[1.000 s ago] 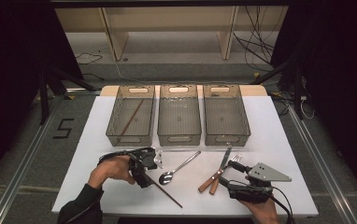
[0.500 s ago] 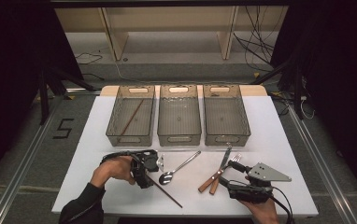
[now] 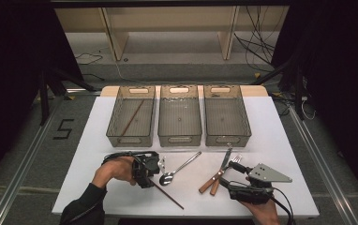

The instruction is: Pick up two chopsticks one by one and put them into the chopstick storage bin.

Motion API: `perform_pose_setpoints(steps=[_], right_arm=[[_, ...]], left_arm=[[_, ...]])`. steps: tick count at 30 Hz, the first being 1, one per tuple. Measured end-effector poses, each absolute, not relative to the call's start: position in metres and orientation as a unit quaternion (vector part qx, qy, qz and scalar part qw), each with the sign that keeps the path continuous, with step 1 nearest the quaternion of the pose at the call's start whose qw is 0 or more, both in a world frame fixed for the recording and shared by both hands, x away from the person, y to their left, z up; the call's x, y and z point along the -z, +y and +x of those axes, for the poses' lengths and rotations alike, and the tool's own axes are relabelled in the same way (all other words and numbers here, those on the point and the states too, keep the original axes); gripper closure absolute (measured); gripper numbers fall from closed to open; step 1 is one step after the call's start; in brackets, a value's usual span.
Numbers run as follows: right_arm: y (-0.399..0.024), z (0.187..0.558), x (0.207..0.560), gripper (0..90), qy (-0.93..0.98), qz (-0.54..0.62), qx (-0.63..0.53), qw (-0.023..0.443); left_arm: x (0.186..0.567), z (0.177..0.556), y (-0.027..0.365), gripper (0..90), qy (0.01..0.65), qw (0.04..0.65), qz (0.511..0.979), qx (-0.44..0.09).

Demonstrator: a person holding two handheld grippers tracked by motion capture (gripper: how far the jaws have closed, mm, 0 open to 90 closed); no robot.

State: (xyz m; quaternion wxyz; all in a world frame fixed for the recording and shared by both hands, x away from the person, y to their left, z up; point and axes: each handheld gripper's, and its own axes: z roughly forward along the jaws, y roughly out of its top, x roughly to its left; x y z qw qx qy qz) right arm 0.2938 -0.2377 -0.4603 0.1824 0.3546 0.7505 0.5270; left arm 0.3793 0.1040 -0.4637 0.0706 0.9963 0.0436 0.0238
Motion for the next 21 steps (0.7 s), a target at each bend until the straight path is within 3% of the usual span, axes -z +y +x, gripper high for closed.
perform_pose_setpoints(steps=[21], right_arm=[[-0.2387,0.2957,0.4615,27.0,0.748,0.359,-0.532,0.168]], left_arm=[[0.4639,0.3720,0.1017,76.1,0.002,0.070,0.997,-0.025]])
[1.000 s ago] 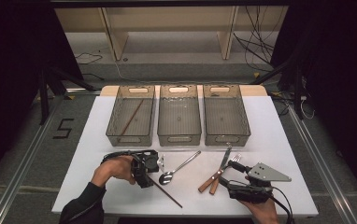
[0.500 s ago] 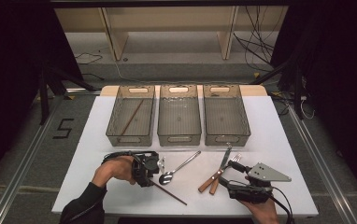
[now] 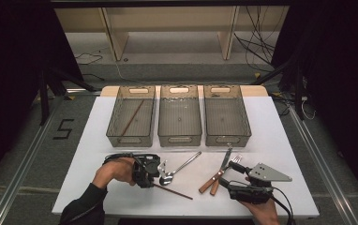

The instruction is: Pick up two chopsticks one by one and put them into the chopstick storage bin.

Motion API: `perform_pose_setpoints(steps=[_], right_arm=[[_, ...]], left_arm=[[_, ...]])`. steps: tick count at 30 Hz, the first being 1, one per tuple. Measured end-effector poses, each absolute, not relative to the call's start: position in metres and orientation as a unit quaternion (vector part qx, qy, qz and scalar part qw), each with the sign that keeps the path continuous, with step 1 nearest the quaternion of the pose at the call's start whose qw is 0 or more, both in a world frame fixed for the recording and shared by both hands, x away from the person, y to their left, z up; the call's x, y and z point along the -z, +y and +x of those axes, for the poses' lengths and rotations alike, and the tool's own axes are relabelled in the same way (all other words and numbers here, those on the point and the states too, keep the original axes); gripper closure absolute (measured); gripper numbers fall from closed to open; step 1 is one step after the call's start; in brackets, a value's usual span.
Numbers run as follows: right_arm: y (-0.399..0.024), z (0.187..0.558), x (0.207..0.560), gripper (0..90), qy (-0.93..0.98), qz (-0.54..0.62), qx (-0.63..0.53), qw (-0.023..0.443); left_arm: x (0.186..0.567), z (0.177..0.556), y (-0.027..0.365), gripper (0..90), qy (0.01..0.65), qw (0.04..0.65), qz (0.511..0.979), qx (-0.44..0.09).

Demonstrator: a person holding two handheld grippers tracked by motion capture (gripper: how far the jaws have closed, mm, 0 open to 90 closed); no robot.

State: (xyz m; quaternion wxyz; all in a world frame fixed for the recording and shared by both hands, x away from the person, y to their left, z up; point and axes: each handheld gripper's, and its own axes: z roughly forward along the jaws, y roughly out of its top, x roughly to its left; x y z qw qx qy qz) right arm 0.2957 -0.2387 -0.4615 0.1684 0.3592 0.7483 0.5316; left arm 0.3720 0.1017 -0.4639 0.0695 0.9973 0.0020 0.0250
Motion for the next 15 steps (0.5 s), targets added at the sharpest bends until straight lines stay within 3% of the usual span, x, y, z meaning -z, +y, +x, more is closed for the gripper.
perform_pose_setpoints(steps=[15], right_arm=[[-0.2390,0.2963,0.4618,27.1,0.750,0.362,-0.525,0.175]], left_arm=[[0.4645,0.3683,0.1015,82.8,-0.018,0.069,0.997,-0.021]])
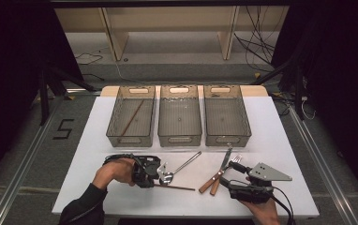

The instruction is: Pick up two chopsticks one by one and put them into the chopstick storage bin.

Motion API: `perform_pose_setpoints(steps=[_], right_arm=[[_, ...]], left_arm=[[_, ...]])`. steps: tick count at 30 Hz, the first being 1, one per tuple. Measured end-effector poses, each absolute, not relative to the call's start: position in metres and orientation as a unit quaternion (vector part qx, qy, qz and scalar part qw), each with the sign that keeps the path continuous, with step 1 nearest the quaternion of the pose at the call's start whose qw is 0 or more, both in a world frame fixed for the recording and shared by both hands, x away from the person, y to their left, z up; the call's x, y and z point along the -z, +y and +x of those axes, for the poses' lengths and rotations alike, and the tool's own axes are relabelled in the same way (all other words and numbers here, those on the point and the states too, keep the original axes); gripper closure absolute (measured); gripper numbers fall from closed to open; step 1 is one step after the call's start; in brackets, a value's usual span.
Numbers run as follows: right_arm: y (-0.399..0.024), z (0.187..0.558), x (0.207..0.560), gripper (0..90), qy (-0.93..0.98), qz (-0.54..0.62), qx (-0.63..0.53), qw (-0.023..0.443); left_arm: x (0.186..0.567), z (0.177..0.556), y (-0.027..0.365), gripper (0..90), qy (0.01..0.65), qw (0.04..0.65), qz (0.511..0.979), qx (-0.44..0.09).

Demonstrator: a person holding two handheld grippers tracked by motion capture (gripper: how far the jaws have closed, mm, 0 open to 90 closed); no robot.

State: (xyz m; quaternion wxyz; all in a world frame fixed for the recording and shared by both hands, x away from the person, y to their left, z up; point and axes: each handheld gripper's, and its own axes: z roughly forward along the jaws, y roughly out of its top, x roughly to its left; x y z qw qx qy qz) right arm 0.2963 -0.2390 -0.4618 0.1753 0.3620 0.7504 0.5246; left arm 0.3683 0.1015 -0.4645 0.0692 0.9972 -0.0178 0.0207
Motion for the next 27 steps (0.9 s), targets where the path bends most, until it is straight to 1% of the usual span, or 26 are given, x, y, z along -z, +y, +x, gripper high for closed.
perform_pose_setpoints(steps=[8,11,16,25,27], right_arm=[[-0.239,0.297,0.462,27.1,0.751,0.363,-0.523,0.174],[-0.239,0.297,0.462,27.1,0.752,0.363,-0.523,0.173],[-0.239,0.297,0.462,27.1,0.751,0.363,-0.523,0.173],[-0.239,0.296,0.462,27.1,0.752,0.363,-0.523,0.174],[-0.239,0.297,0.462,27.1,0.752,0.363,-0.523,0.174]], left_arm=[[0.464,0.368,0.102,84.2,-0.026,0.071,0.997,-0.023],[0.463,0.365,0.100,84.5,-0.039,0.060,0.997,-0.030],[0.463,0.364,0.101,84.6,-0.042,0.059,0.997,-0.035],[0.451,0.363,0.105,84.7,-0.043,0.087,0.994,-0.041],[0.447,0.363,0.107,84.7,-0.034,0.094,0.994,-0.046]])
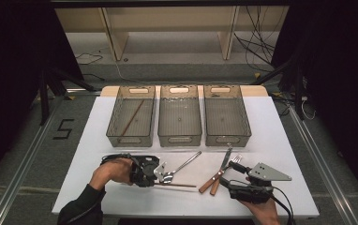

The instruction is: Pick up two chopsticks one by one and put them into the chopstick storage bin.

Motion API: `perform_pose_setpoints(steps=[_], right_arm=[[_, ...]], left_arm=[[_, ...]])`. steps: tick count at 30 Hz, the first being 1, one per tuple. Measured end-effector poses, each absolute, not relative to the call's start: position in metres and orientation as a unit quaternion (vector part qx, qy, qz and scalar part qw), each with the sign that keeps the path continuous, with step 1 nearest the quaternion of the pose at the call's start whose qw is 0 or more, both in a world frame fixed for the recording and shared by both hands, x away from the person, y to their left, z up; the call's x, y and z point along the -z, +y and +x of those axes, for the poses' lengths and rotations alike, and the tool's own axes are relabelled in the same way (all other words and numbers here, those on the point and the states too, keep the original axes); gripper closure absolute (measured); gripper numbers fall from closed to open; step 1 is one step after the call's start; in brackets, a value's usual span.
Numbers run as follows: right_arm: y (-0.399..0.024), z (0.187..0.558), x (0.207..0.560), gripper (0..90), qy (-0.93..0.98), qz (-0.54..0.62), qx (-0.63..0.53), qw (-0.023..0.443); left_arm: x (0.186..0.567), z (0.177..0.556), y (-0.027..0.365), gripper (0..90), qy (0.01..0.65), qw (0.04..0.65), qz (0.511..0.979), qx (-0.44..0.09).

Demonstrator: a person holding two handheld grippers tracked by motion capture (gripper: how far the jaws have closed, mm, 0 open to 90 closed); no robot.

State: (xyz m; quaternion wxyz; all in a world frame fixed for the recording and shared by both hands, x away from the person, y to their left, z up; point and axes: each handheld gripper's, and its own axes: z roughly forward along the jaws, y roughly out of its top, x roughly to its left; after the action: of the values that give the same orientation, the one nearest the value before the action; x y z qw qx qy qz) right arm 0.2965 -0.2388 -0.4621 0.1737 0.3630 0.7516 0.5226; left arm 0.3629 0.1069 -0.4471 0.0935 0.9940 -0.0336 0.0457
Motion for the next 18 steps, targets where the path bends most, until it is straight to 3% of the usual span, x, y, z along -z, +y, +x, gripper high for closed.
perform_pose_setpoints(steps=[18], right_arm=[[-0.239,0.296,0.461,27.1,0.749,0.363,-0.526,0.174]], left_arm=[[0.420,0.371,0.118,84.7,0.037,0.164,0.976,-0.136]])
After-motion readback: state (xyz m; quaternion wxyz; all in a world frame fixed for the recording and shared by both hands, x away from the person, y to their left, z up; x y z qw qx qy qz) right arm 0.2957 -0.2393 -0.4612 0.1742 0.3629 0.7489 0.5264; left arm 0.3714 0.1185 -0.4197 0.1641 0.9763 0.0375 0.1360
